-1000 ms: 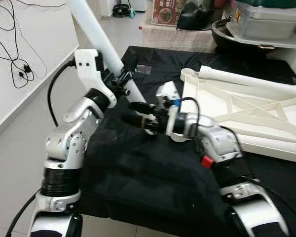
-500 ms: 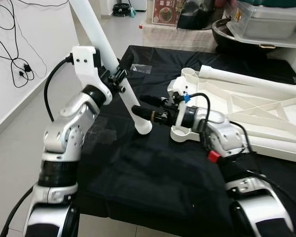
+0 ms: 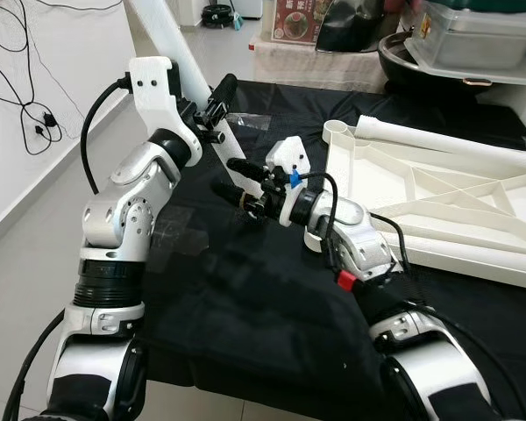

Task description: Building children table

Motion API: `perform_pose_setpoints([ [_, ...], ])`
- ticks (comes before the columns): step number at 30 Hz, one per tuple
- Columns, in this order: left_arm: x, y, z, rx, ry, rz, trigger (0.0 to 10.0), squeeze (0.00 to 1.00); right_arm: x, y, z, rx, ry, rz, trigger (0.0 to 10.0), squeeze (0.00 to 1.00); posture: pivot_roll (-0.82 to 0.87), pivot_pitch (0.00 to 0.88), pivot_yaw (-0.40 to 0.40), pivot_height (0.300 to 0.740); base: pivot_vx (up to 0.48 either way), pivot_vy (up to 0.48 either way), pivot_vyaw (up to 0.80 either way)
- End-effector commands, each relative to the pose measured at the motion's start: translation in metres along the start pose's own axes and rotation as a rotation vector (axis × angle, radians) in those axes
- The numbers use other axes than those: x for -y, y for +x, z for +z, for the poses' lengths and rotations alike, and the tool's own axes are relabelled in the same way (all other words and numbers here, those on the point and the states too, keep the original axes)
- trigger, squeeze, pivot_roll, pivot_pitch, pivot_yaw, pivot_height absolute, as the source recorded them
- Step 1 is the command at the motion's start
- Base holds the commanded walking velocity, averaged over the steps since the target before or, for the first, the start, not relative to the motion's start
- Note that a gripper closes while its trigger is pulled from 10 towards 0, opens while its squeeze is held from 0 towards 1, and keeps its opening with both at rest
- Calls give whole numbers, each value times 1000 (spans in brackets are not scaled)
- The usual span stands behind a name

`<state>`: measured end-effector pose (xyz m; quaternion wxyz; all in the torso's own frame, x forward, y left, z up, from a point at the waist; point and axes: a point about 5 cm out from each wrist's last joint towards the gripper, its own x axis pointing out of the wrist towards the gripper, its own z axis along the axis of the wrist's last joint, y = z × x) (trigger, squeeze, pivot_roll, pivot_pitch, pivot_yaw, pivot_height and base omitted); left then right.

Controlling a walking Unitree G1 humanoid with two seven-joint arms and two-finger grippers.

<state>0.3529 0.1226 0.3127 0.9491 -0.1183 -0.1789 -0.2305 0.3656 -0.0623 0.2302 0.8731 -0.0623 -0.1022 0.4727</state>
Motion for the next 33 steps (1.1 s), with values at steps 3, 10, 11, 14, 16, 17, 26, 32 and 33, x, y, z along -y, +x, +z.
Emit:
perform_pose_setpoints([
  [3,10,3,-3,-16,-2,-40,0,0,4,1,2,4,-16,-45,10000,0,91,76,-17,740,0,0,0],
  [10,6,3,-5,-29,53,-34,0,0,12,-4,2,3,-33,-69,10000,0,93,77,-20,740,0,0,0],
  [11,5,3,-5,-32,60,-33,0,0,13,-5,2,2,-40,-73,10000,0,93,77,-20,740,0,0,0],
  [14,2,2,-5,-35,78,-29,0,0,17,-8,1,-4,-59,-74,10000,0,95,77,-19,740,0,0,0],
  [16,2,1,-4,-35,82,-28,0,0,18,-8,1,-6,-63,-74,10000,0,95,77,-19,740,0,0,0],
  [17,0,1,-4,-36,101,-27,0,0,23,-12,1,-20,-78,-84,10000,0,96,78,-18,740,0,0,0],
  [26,-3,-1,-3,-42,160,-28,0,0,35,-24,-2,-56,-103,-100,10000,0,96,72,-15,740,0,0,0],
  [32,-4,-1,-3,-32,151,-19,0,0,24,-21,-2,-12,-51,-15,10000,0,90,66,-12,740,0,0,0],
  [33,-4,-1,-3,-32,151,-19,0,0,24,-21,-2,-12,-51,-15,10000,0,90,66,-12,740,0,0,0],
])
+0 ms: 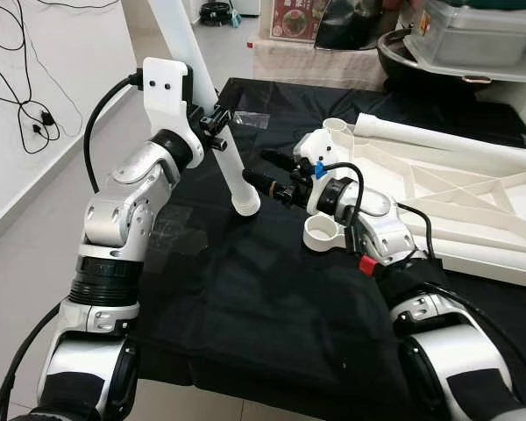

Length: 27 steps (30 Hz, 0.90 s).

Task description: Building children table

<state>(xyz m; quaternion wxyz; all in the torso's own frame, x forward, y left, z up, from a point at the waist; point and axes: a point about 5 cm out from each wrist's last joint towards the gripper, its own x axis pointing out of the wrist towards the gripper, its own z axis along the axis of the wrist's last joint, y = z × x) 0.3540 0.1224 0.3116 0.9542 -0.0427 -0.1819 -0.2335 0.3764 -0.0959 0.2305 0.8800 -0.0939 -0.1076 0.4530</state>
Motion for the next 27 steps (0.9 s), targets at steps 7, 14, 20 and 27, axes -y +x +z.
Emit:
perform_pose_setpoints([
  [7,0,1,-1,4,-1,5,0,0,-11,8,0,25,7,28,10000,0,91,63,-11,740,0,0,0],
  [14,5,4,-2,11,-16,0,0,0,-20,21,-2,34,14,4,10000,0,88,56,-12,740,0,0,0],
  [20,8,7,-1,17,-25,-3,0,0,-23,27,-1,37,15,-22,10000,0,88,53,-13,740,0,0,0],
  [27,11,13,1,26,-37,-8,0,0,-22,36,2,44,2,-81,10000,0,90,57,-11,740,0,0,0],
])
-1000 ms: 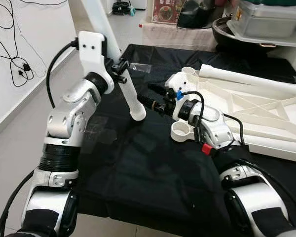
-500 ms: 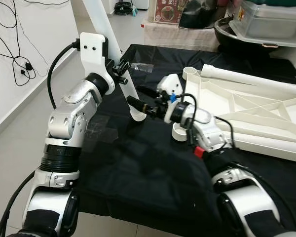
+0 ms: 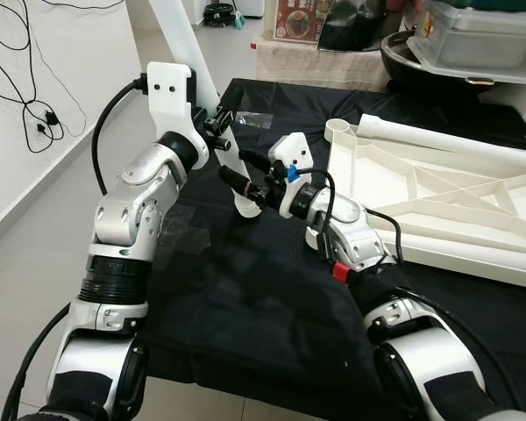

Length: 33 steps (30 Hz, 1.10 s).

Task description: Building children table

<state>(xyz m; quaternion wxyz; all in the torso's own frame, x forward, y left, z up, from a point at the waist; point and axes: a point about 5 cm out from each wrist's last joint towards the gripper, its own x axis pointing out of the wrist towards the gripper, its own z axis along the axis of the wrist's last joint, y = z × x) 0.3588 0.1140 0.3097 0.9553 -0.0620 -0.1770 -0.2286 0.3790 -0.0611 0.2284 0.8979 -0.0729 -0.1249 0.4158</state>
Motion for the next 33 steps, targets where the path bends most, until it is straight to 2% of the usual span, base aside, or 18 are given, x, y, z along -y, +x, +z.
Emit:
perform_pose_setpoints([
  [1,7,6,6,27,0,-26,0,0,-4,7,3,8,-16,-1,10000,0,89,56,-13,740,0,0,0],
  [7,8,7,6,27,1,-26,0,0,-4,7,3,9,-16,-6,10000,0,89,56,-13,740,0,0,0],
  [12,17,13,8,40,-22,-34,0,0,-17,16,-1,12,-19,11,10000,0,94,66,-14,740,0,0,0],
  [17,19,15,8,40,-27,-38,0,0,-20,18,-1,14,-23,8,10000,0,93,65,-15,740,0,0,0],
  [18,20,15,8,41,-30,-38,0,0,-21,20,-2,15,-12,9,10000,945,94,68,-13,740,0,0,0],
  [19,20,16,8,41,-31,-40,0,0,-22,21,-2,15,1,17,10000,1000,94,68,-13,740,0,0,0],
  [23,20,17,9,45,-33,-41,0,0,-25,23,-3,7,-12,24,10000,1000,93,73,-15,740,0,0,0],
  [24,20,17,9,45,-33,-41,0,0,-25,24,-2,4,-23,27,10000,0,93,73,-15,740,0,0,0],
  [33,25,22,12,56,-42,-48,0,0,-25,33,-2,-32,-27,-29,10000,0,91,77,-16,740,0,0,0],
])
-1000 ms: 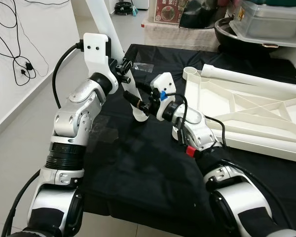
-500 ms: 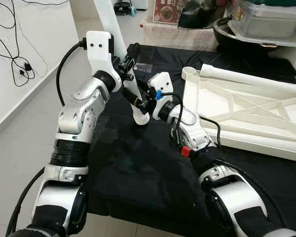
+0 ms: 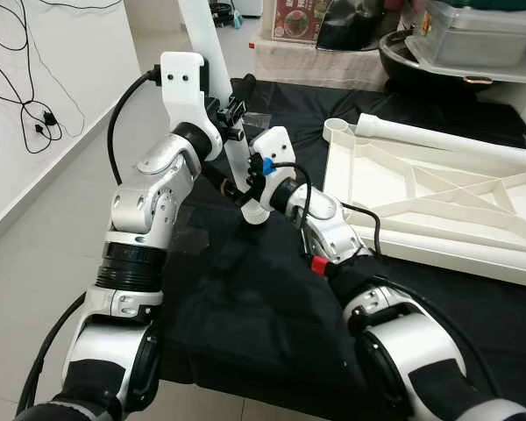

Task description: Building children table

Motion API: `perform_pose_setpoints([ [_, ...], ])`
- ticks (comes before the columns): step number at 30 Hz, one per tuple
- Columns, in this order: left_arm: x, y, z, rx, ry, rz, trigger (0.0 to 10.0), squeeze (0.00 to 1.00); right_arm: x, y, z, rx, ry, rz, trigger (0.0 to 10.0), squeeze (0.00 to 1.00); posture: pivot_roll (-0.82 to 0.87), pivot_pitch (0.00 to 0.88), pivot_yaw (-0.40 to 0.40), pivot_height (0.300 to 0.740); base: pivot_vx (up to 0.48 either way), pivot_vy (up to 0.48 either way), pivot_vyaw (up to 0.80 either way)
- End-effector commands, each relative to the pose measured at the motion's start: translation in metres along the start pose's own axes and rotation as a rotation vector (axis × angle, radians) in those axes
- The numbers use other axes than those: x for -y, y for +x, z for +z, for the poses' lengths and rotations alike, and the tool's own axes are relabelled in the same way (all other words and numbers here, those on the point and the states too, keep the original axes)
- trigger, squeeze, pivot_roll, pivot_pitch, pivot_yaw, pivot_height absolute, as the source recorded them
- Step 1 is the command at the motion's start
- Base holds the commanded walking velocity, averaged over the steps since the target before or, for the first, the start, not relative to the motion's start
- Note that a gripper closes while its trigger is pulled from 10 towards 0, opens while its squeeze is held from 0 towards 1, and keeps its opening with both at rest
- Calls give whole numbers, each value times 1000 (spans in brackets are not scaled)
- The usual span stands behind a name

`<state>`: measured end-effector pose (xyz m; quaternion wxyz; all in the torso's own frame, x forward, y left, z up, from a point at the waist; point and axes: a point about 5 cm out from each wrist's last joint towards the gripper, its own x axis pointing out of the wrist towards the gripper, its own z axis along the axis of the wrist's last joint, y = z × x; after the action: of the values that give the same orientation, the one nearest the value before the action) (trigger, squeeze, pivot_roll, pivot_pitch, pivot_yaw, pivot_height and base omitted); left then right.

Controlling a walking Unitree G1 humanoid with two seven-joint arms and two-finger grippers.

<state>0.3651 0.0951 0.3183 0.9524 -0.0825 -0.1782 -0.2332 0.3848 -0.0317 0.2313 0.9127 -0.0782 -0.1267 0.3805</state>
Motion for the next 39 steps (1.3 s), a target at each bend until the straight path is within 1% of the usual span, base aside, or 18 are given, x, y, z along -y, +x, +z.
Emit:
perform_pose_setpoints([
  [1,12,6,10,48,-5,-46,0,0,-13,7,-3,-23,-8,39,10000,0,91,77,-16,740,0,0,0],
  [10,18,11,12,62,-18,-55,0,0,-17,12,-8,-63,6,-4,10000,0,92,75,-18,740,0,0,0],
  [13,22,13,14,70,-29,-63,0,0,-17,12,-13,-96,6,-32,10000,0,94,76,-20,740,0,0,0],
  [16,23,14,16,78,-33,-65,0,0,-17,12,-17,-120,10,-56,10000,0,95,76,-21,740,0,0,0],
  [18,24,15,17,82,-33,-66,0,0,-16,11,-21,-138,-5,-69,10000,0,96,74,-21,740,0,0,0],
  [20,25,16,19,87,-29,-68,0,0,-14,9,-25,-162,15,-95,10000,0,98,74,-20,740,0,0,0],
  [26,25,16,19,87,-33,-68,0,0,-13,10,-24,-151,27,-99,10000,0,93,73,-15,740,0,0,0],
  [34,30,13,11,70,-39,-80,0,0,-9,16,-11,-113,45,-118,10000,0,90,65,-12,740,0,0,0],
  [39,31,13,9,67,-44,-79,0,0,-7,17,-8,-102,52,-129,10000,0,91,61,-14,740,0,0,0],
])
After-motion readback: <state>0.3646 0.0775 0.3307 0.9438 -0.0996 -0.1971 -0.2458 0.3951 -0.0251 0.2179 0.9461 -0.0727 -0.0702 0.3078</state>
